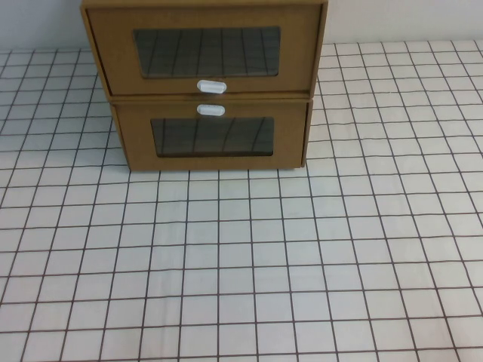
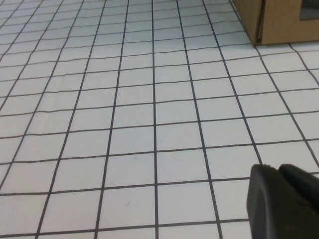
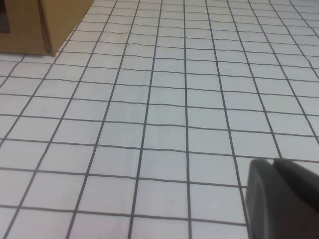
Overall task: Open the shoe box
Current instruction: 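Pull the top drawer of the cardboard box fully open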
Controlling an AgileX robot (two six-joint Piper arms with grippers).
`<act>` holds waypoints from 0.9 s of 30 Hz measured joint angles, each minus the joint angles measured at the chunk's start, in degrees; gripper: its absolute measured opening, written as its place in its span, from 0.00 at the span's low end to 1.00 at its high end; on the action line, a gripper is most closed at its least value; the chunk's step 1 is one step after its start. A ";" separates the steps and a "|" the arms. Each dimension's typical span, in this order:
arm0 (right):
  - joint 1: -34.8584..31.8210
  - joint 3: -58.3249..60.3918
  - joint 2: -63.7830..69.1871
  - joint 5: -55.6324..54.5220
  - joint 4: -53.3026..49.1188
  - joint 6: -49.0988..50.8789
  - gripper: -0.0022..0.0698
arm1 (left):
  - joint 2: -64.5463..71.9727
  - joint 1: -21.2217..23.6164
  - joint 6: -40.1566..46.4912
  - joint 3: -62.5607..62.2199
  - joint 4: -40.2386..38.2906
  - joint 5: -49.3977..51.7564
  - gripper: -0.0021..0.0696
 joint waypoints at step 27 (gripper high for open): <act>0.00 0.00 0.00 0.00 0.00 0.00 0.01 | 0.00 0.00 -2.13 0.00 -7.35 -4.49 0.02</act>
